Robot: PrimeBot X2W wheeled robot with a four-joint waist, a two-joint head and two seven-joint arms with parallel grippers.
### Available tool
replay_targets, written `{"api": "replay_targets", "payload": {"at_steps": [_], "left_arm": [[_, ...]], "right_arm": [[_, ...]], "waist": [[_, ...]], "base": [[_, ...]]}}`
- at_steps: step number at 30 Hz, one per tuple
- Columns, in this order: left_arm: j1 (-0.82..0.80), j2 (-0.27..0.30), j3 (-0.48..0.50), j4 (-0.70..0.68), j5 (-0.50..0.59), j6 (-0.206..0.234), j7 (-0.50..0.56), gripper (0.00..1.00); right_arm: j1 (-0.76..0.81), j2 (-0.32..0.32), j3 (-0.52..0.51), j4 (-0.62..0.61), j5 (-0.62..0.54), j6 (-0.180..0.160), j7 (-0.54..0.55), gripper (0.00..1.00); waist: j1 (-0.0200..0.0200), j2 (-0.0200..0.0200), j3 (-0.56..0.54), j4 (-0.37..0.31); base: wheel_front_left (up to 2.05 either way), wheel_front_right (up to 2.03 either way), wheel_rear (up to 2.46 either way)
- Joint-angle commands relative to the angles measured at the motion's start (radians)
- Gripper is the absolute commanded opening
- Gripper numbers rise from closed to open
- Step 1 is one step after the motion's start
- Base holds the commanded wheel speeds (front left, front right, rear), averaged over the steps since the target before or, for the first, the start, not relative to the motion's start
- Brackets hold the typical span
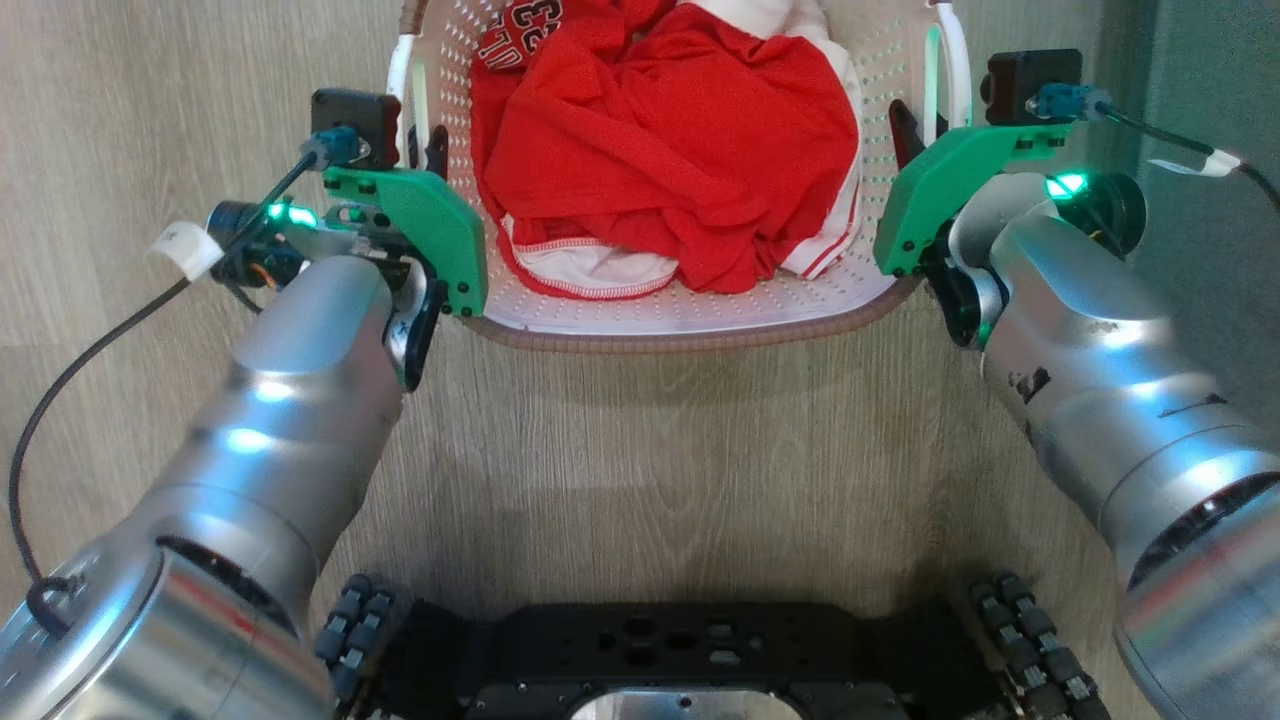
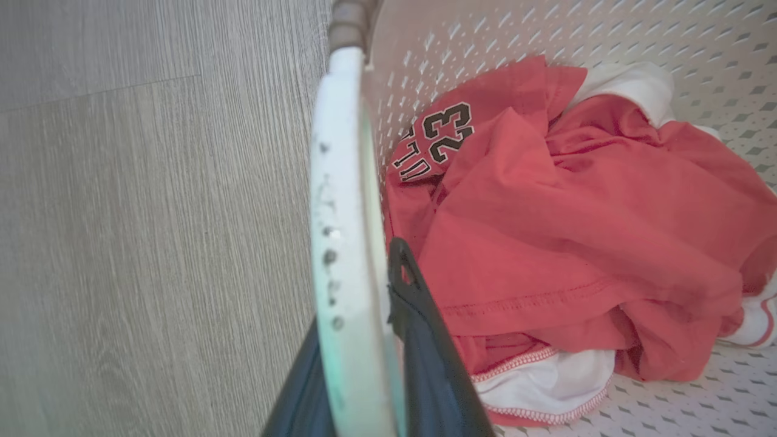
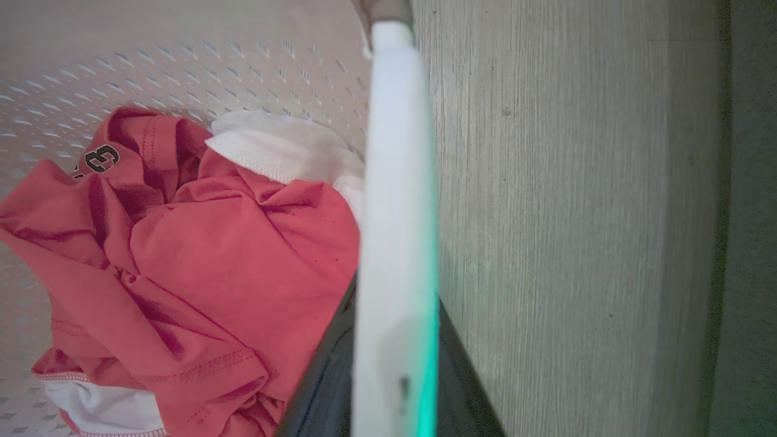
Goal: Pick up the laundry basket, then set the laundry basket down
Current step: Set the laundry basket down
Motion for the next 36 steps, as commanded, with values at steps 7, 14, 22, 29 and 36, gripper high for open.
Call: {"api": "replay_targets", "payload": {"at_steps": [7, 14, 22, 29, 36], "left_arm": [[-0.013, 0.036, 0.023, -0.005, 0.031, 0.006, -0.009, 0.0], [-0.022, 0.034, 0.034, -0.008, 0.044, 0.007, -0.009, 0.0], [-0.028, 0.033, 0.049, -0.012, 0.061, 0.007, -0.009, 0.0], [-0.022, 0.031, 0.07, -0.01, 0.066, 0.022, -0.009, 0.0], [-0.01, 0.027, 0.095, -0.006, 0.059, 0.037, -0.009, 0.39]], "right_arm": [[0.014, -0.001, -0.061, 0.0, -0.089, -0.002, -0.014, 0.0], [0.011, 0.005, -0.135, 0.0, -0.168, -0.002, -0.007, 0.0], [0.014, 0.01, -0.216, 0.0, -0.255, -0.002, -0.002, 0.06], [0.017, 0.012, -0.277, 0.0, -0.32, -0.002, 0.002, 0.39], [0.016, 0.012, -0.289, 0.0, -0.331, -0.002, -0.001, 0.97]], "waist": [[-0.0001, 0.0, 0.031, 0.002], [-0.0001, 0.0, 0.051, 0.002], [-0.0001, 0.0, 0.065, 0.004], [-0.0001, 0.0, 0.07, 0.01], [-0.0001, 0.0, 0.063, 0.017]], "base": [[0.0, 0.0, 0.0], [0.0, 0.0, 0.0], [0.0, 0.0, 0.0], [0.0, 0.0, 0.0], [0.0, 0.0, 0.0]]}}
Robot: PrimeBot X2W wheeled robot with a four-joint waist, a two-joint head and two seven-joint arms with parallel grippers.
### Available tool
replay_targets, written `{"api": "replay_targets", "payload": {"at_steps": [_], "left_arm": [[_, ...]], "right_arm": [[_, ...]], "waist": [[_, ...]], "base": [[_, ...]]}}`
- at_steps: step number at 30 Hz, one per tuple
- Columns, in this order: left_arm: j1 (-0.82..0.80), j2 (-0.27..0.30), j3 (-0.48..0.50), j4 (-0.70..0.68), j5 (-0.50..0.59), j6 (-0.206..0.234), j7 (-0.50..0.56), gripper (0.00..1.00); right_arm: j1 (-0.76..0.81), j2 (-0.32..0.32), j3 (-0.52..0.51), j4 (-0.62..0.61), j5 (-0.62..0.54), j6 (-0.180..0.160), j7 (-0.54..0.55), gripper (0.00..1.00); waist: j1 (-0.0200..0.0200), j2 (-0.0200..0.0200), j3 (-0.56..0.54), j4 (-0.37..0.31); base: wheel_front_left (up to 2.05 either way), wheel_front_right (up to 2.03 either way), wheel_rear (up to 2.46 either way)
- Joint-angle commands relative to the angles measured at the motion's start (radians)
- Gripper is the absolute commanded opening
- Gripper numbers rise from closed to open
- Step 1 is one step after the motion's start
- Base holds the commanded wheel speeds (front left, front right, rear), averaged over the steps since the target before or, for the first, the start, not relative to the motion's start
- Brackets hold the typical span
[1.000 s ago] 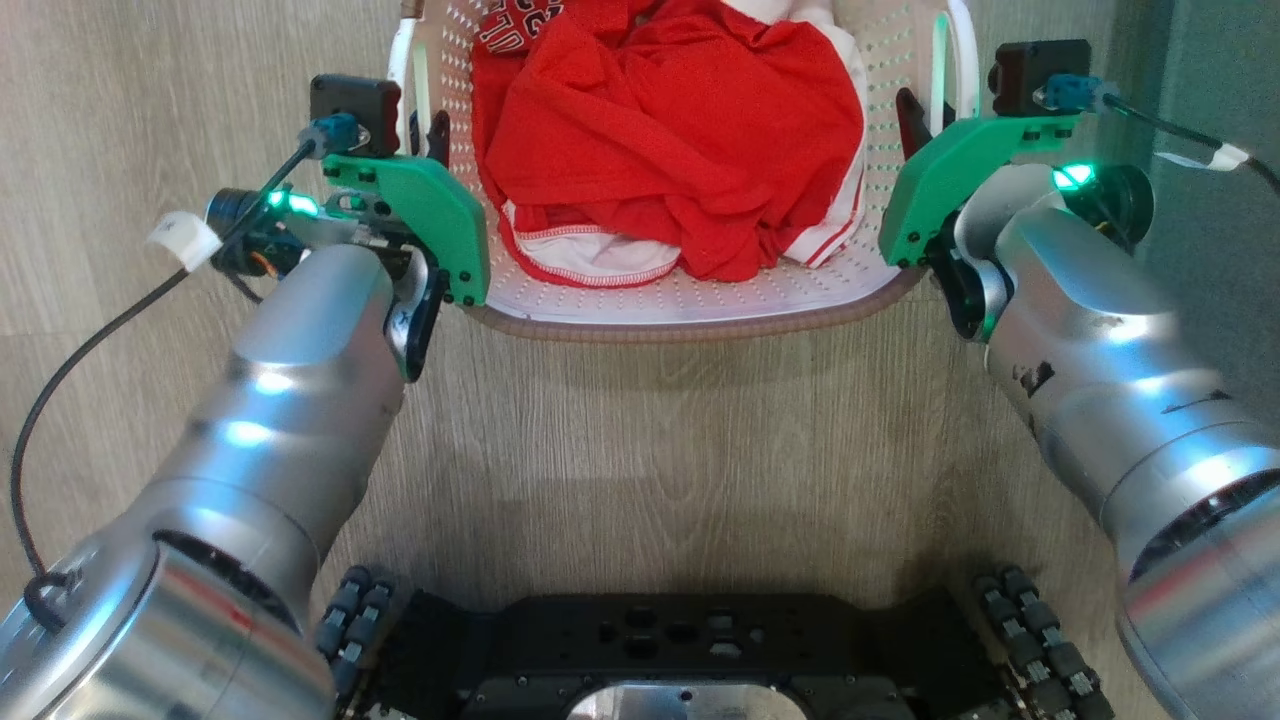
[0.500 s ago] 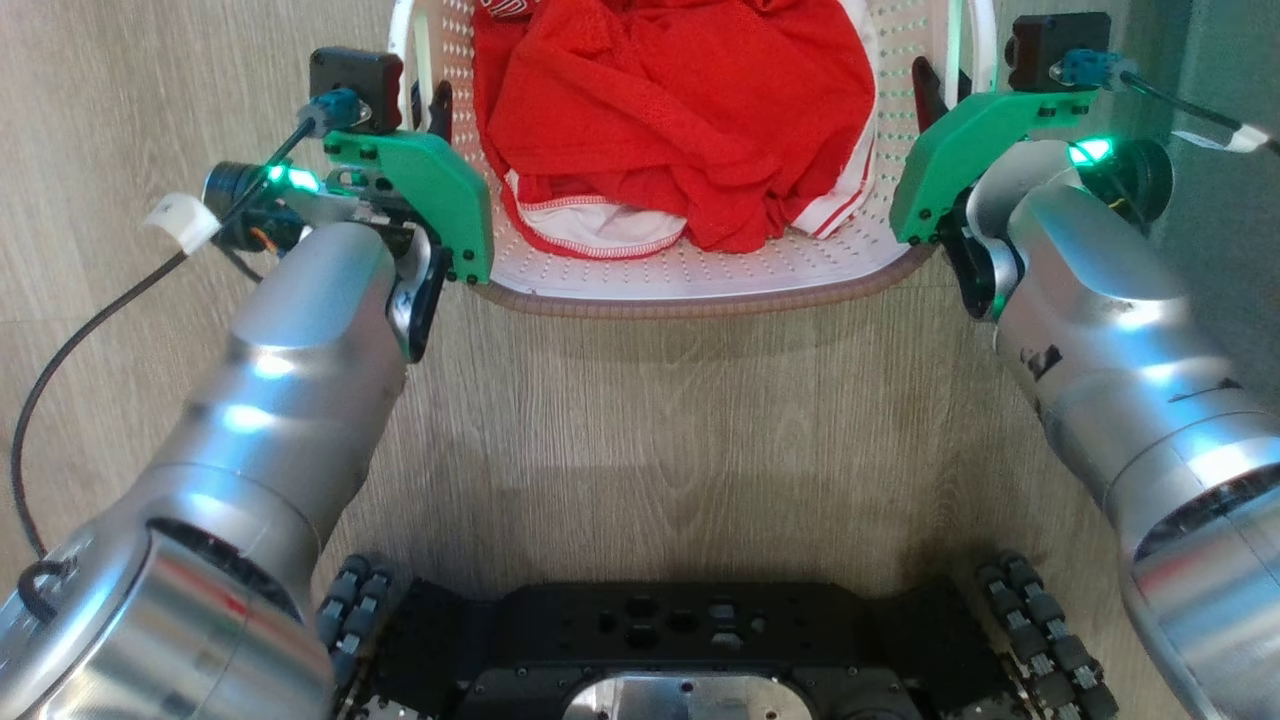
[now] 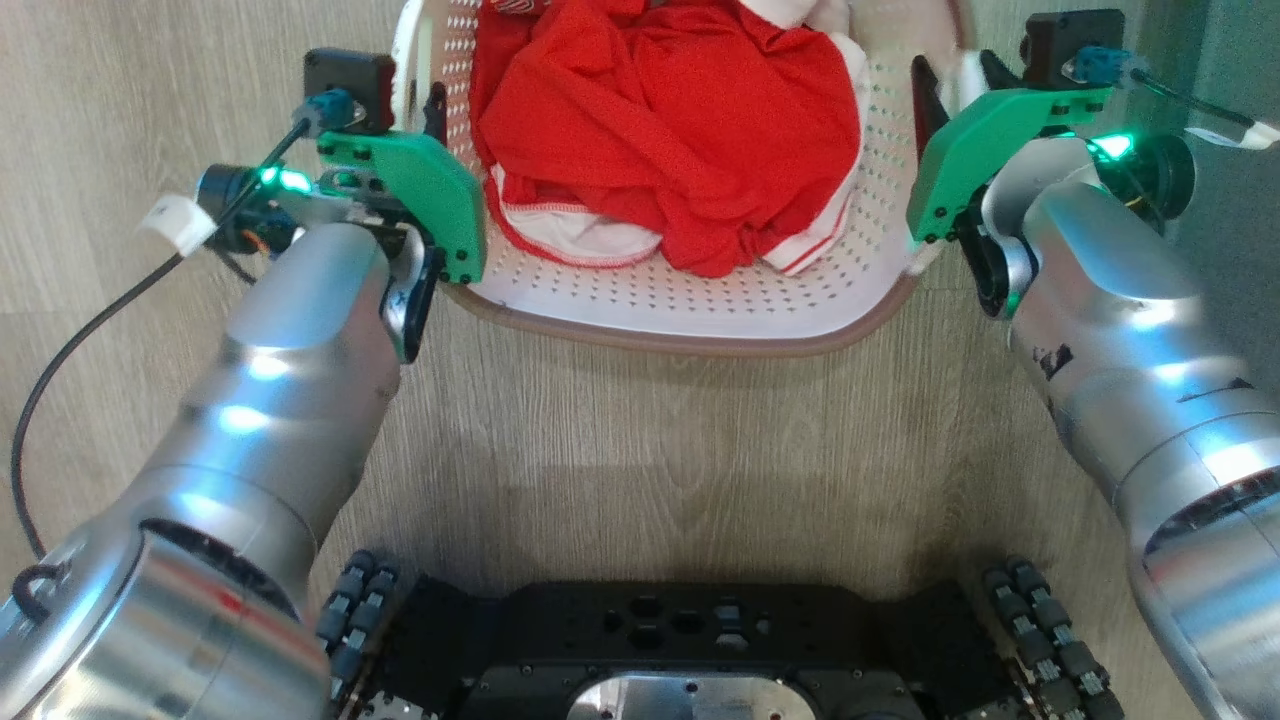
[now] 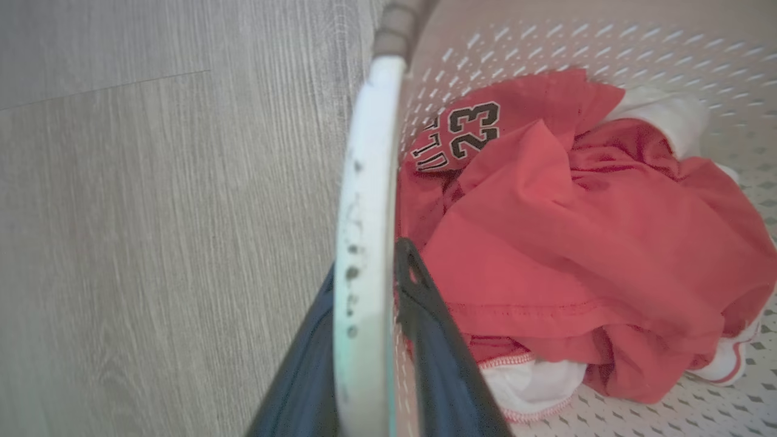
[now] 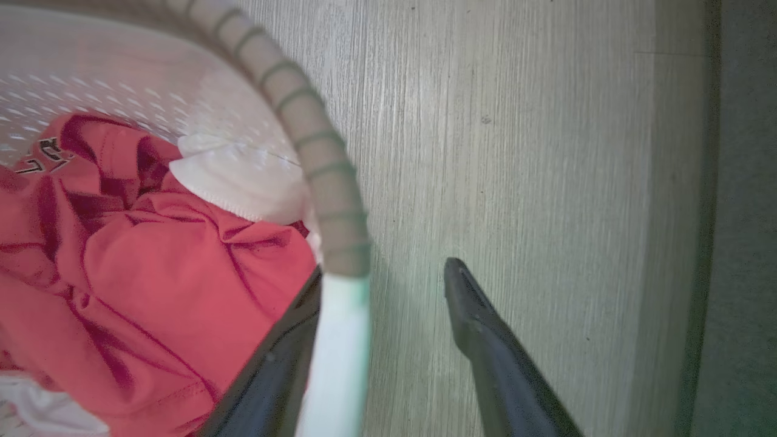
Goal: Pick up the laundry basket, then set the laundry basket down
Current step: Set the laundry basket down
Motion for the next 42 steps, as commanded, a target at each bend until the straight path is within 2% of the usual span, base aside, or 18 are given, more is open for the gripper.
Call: {"api": "replay_targets", "payload": {"at_steps": [1, 2, 3, 4, 14, 22, 31, 42], "left_arm": [[0.026, 0.032, 0.029, 0.006, -0.003, 0.019, -0.002, 0.45], [0.028, 0.032, 0.032, 0.006, -0.005, 0.021, -0.002, 0.66], [0.03, 0.031, 0.037, 0.006, -0.006, 0.024, -0.002, 0.96], [0.032, 0.031, 0.04, 0.006, -0.008, 0.026, -0.002, 1.0], [0.062, 0.029, 0.066, -0.005, -0.008, 0.036, -0.002, 1.0], [0.126, 0.054, 0.126, -0.094, 0.031, 0.055, -0.002, 1.0], [0.289, 0.098, 0.262, -0.309, 0.17, 0.093, -0.002, 1.0], [0.559, 0.097, 0.46, -0.592, 0.382, 0.091, -0.002, 1.0]], "right_arm": [[0.031, 0.014, 0.004, -0.003, -0.006, -0.002, -0.004, 1.0], [0.029, 0.014, 0.006, -0.003, -0.005, -0.002, -0.005, 1.0], [0.027, 0.014, 0.007, -0.003, -0.004, -0.002, -0.006, 1.0], [0.025, 0.014, 0.009, -0.003, -0.003, -0.002, -0.007, 1.0], [0.022, 0.014, 0.031, -0.017, 0.01, -0.002, -0.016, 1.0], [0.05, 0.014, 0.023, -0.069, 0.006, -0.002, -0.019, 1.0], [0.174, 0.014, -0.09, -0.19, -0.084, -0.002, -0.02, 1.0], [0.421, 0.014, -0.221, -0.429, -0.187, -0.002, -0.02, 1.0]], "waist": [[0.0, 0.0, -0.005, 0.0], [0.0, 0.0, -0.007, -0.001], [0.0, 0.0, -0.01, -0.001], [0.0, 0.0, -0.012, -0.001], [0.0, 0.0, -0.055, -0.008], [0.0, 0.0, -0.149, -0.023], [0.0, 0.0, -0.308, -0.033], [0.0, 0.0, -0.552, -0.047]], "base": [[0.0, 0.0, 0.0], [0.0, 0.0, 0.0], [0.0, 0.0, 0.0], [0.0, 0.0, 0.0], [0.0, 0.0, 0.0], [0.0, 0.0, 0.0], [0.0, 0.0, 0.0], [0.0, 0.0, 0.0]]}}
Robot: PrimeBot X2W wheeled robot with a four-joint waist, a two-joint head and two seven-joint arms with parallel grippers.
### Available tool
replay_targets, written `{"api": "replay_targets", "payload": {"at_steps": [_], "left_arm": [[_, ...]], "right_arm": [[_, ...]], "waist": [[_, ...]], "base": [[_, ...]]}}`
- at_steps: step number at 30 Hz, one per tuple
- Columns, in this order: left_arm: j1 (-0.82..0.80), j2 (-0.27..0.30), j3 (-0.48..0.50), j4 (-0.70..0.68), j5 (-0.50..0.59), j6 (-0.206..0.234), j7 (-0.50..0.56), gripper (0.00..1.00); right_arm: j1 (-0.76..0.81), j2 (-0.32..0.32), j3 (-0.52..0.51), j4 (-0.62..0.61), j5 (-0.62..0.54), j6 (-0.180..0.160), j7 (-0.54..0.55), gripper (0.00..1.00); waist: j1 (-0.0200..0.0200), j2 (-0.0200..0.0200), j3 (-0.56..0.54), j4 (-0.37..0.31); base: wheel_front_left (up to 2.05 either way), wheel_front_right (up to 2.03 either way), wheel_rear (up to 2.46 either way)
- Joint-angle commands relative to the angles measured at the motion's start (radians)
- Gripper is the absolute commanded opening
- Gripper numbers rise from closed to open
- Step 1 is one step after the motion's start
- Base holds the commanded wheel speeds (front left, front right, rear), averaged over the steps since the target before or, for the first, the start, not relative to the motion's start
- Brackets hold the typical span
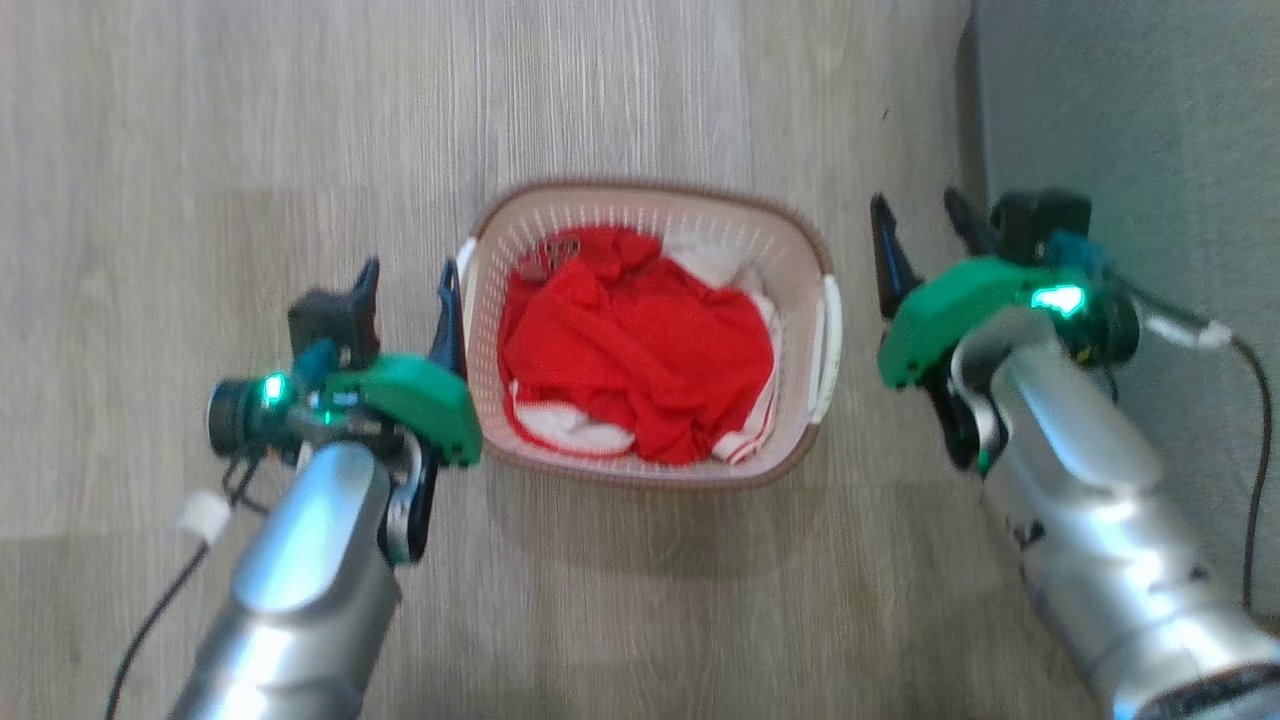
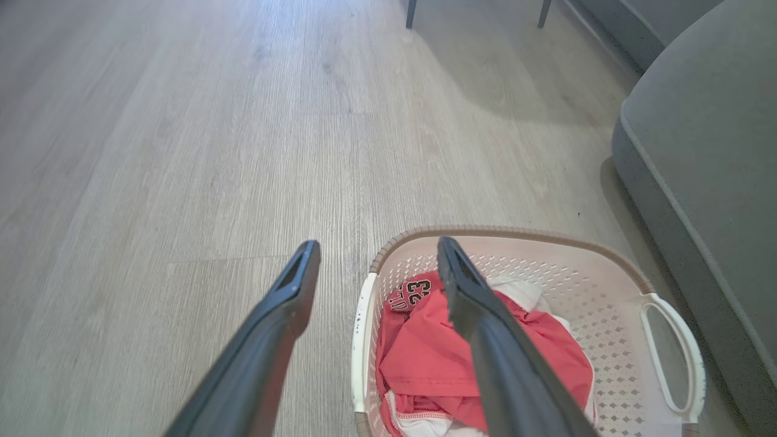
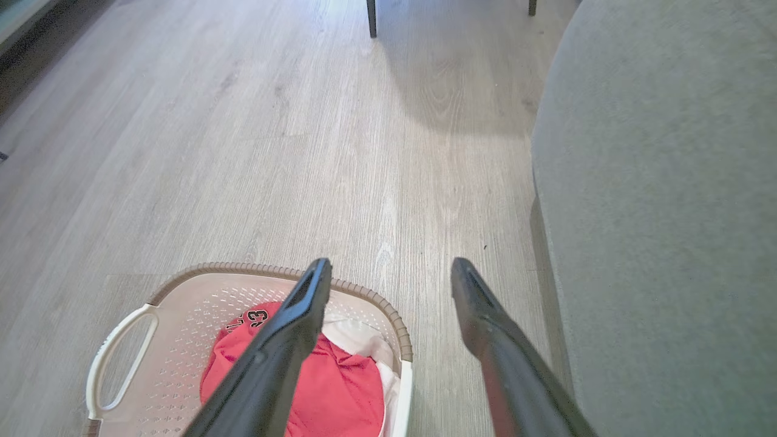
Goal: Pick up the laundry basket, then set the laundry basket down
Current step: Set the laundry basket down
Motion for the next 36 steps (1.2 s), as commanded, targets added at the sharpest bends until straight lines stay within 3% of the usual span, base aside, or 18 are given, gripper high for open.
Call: {"api": "replay_targets", "payload": {"at_steps": [1, 7, 18, 27, 36], "left_arm": [[0.063, 0.024, 0.058, -0.07, 0.039, -0.005, -0.002, 1.0], [0.212, 0.003, 0.142, -0.242, 0.116, -0.035, -0.002, 1.0], [0.432, -0.023, 0.228, -0.413, 0.191, -0.049, -0.002, 1.0], [0.562, -0.035, 0.263, -0.516, 0.212, -0.04, -0.002, 1.0], [0.629, -0.039, 0.284, -0.566, 0.23, -0.033, -0.002, 1.0]], "right_arm": [[0.079, 0.017, -0.008, -0.066, -0.018, -0.002, -0.01, 1.0], [0.235, 0.017, -0.064, -0.212, -0.048, -0.002, -0.01, 1.0], [0.465, 0.017, -0.132, -0.448, -0.083, -0.002, -0.01, 1.0], [0.63, 0.017, -0.172, -0.627, -0.121, -0.002, -0.01, 1.0], [0.718, 0.017, -0.2, -0.722, -0.136, -0.002, -0.01, 1.0]], "waist": [[0.0001, -0.0001, -0.115, -0.011], [0.0001, -0.0001, -0.239, -0.012], [0.0001, -0.0001, -0.38, -0.016], [0.0001, -0.0001, -0.435, -0.017], [0.0001, -0.0001, -0.456, -0.022]], "base": [[0.0, 0.0, 0.0], [0.0, 0.0, 0.0], [0.0, 0.0, 0.0], [0.0, 0.0, 0.0], [0.0, 0.0, 0.0]]}}
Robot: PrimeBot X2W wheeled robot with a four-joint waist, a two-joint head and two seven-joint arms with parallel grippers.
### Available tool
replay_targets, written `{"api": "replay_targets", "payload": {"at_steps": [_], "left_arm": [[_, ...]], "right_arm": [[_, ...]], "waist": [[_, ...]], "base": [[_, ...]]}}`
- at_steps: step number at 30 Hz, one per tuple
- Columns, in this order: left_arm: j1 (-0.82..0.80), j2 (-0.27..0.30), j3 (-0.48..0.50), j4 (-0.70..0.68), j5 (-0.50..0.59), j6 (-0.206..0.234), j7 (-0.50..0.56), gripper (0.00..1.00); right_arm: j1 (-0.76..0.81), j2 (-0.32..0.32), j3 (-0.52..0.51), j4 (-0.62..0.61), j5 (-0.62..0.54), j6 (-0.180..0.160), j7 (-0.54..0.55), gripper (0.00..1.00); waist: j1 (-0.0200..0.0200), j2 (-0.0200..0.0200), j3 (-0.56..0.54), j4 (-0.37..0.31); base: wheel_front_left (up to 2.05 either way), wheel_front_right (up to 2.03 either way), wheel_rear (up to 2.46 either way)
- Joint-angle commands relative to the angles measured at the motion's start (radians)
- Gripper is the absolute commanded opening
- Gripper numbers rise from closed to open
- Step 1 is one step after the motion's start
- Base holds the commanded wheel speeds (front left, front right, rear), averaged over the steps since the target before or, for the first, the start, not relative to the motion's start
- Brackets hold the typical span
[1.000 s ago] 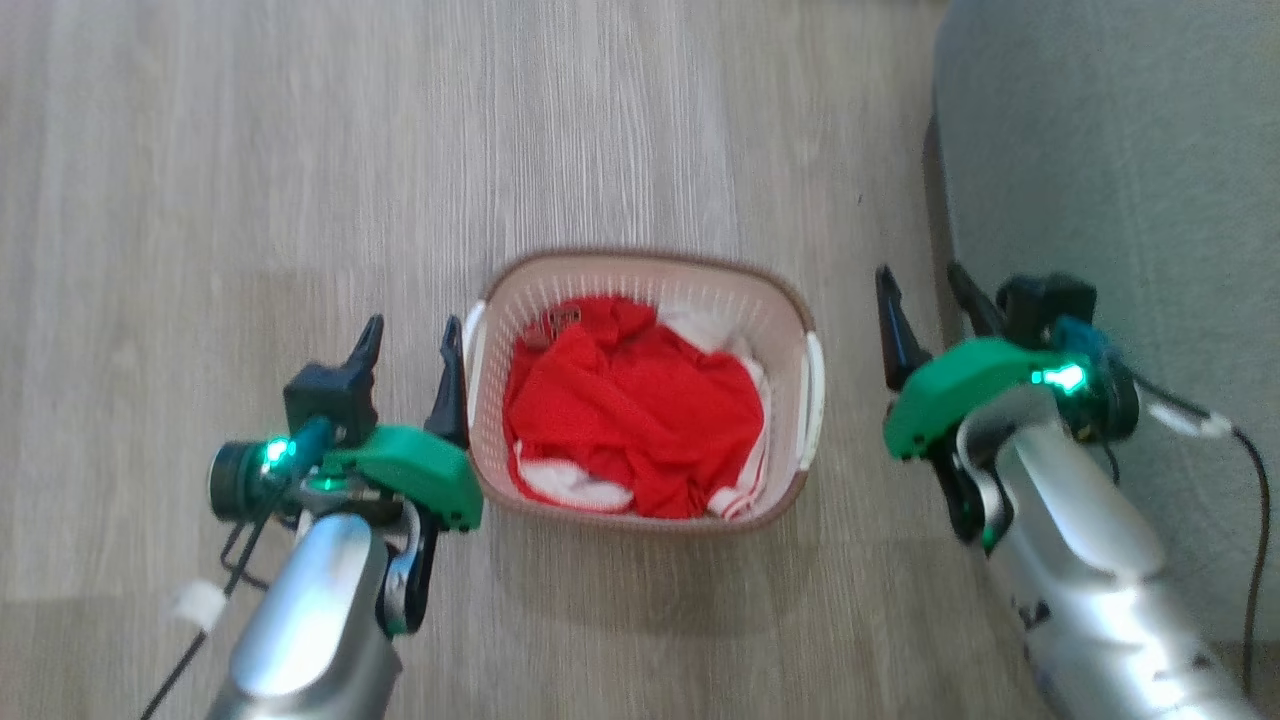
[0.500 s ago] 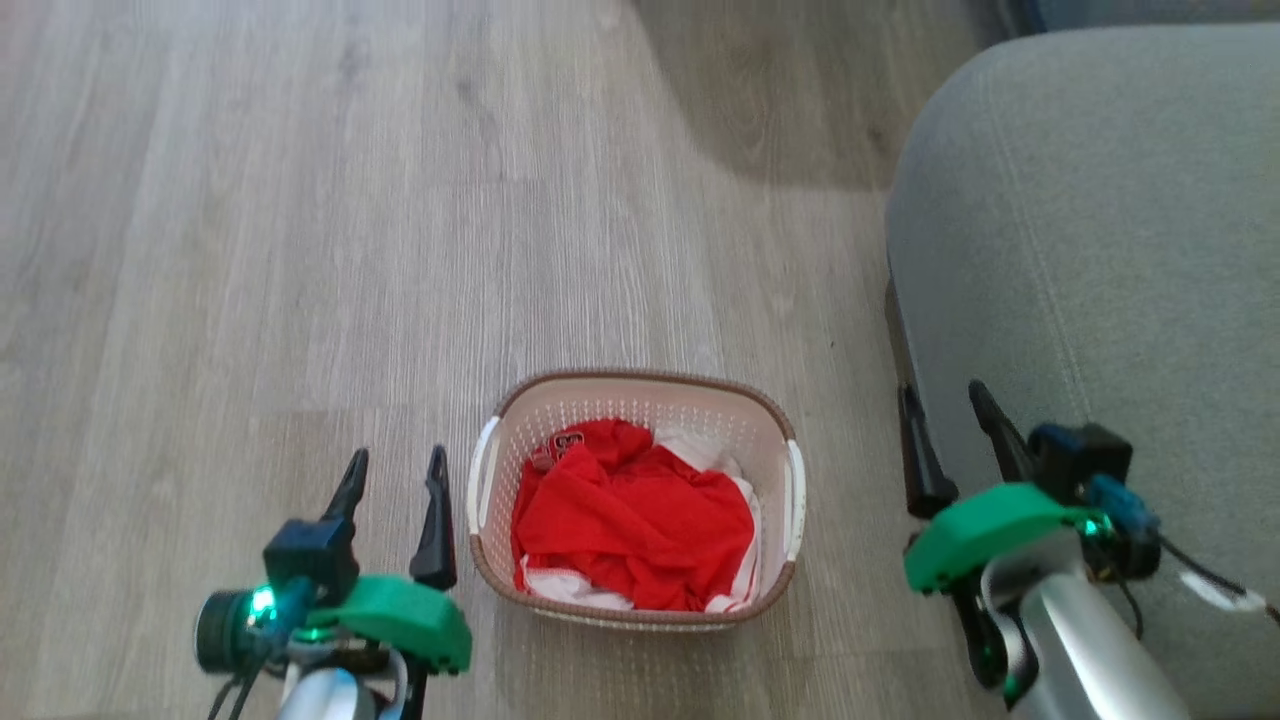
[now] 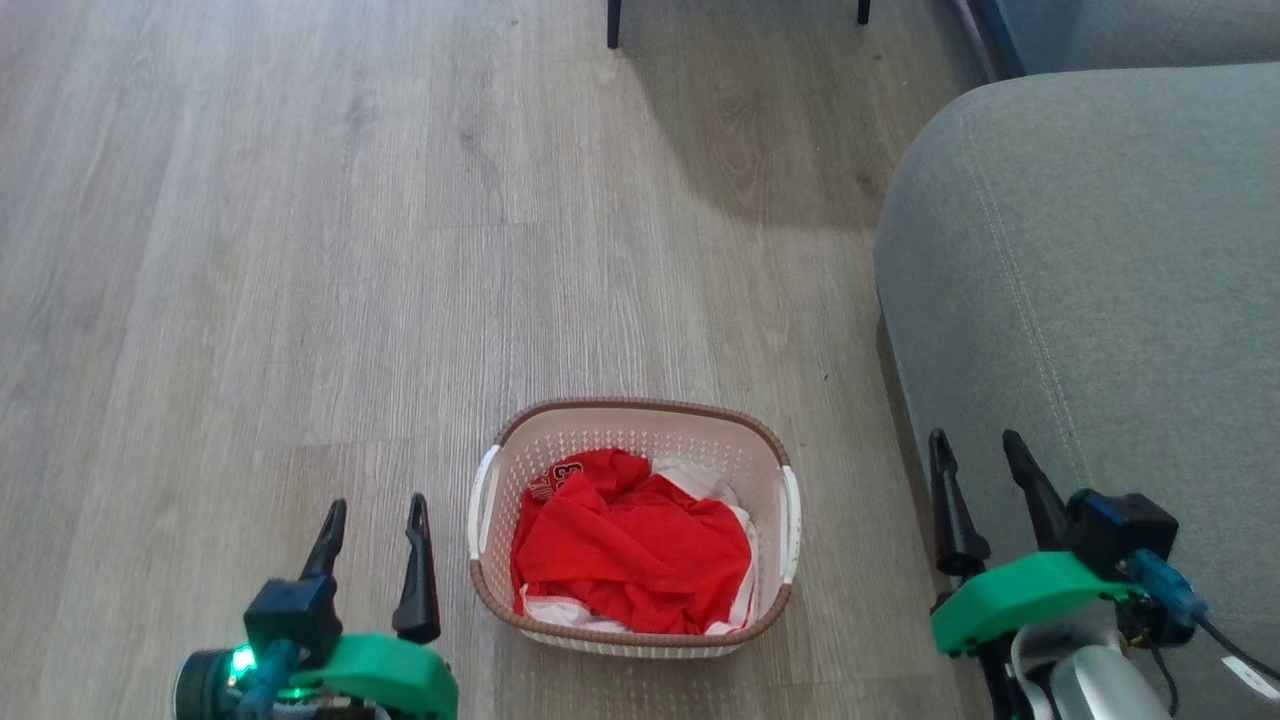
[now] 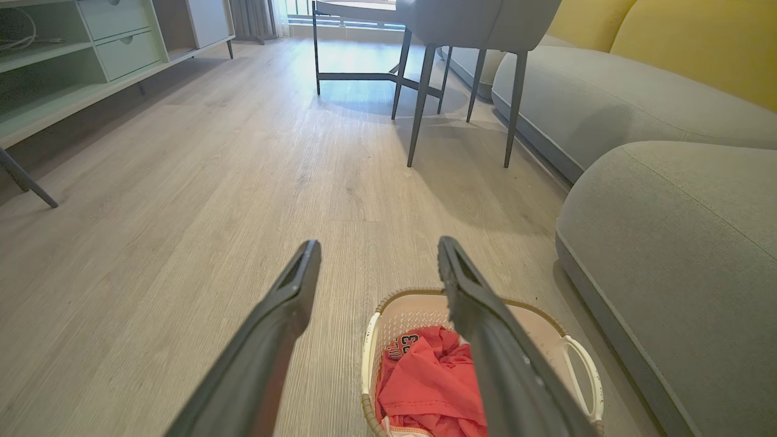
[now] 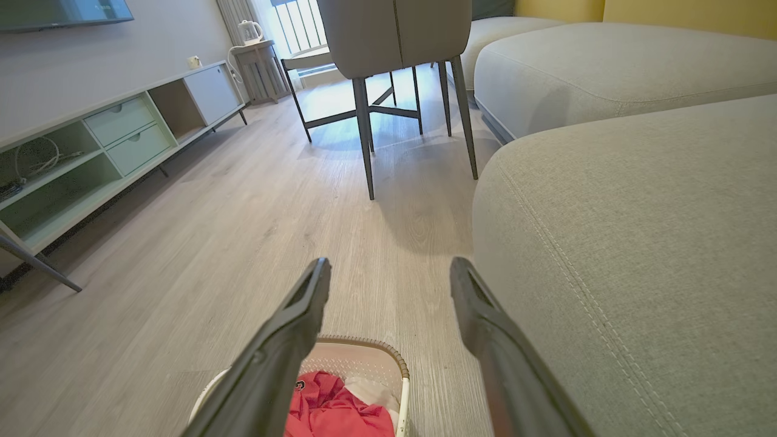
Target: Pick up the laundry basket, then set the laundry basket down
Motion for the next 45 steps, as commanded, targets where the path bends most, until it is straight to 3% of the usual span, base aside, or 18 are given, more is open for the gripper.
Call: {"api": "replay_targets", "payload": {"at_steps": [1, 28, 29, 34, 45], "left_arm": [[-0.018, -0.004, 0.036, -0.04, 0.005, 0.01, -0.002, 1.0], [0.005, -0.007, 0.077, -0.056, -0.008, 0.004, -0.002, 1.0], [0.022, -0.001, 0.037, -0.026, -0.004, 0.006, 0.0, 0.0], [0.034, -0.001, 0.032, 0.044, -0.009, 0.006, 0.001, 0.0], [0.015, 0.004, 0.049, 0.045, -0.14, -0.011, 0.028, 0.0]], "right_arm": [[-0.009, 0.005, 0.016, -0.045, -0.012, -0.002, -0.01, 1.0], [0.021, 0.005, 0.009, -0.073, -0.017, -0.002, -0.01, 1.0], [0.034, 0.009, -0.008, -0.036, -0.009, 0.0, 0.0, 0.0], [0.053, 0.013, -0.001, 0.031, -0.003, 0.0, 0.001, 0.0], [0.043, 0.005, -0.013, 0.029, 0.118, 0.0, 0.026, 0.0]], "waist": [[0.0001, -0.0001, -0.003, 0.0], [0.0001, -0.0001, -0.026, -0.001], [0.0001, -0.0001, -0.026, -0.001], [0.0001, -0.0001, -0.027, -0.001], [0.0001, -0.0001, -0.028, -0.002]], "base": [[0.0, 0.0, 0.0], [0.0, 0.0, 0.0], [0.0, 0.0, 0.0], [0.0, 0.0, 0.0], [0.0, 0.0, 0.0]]}}
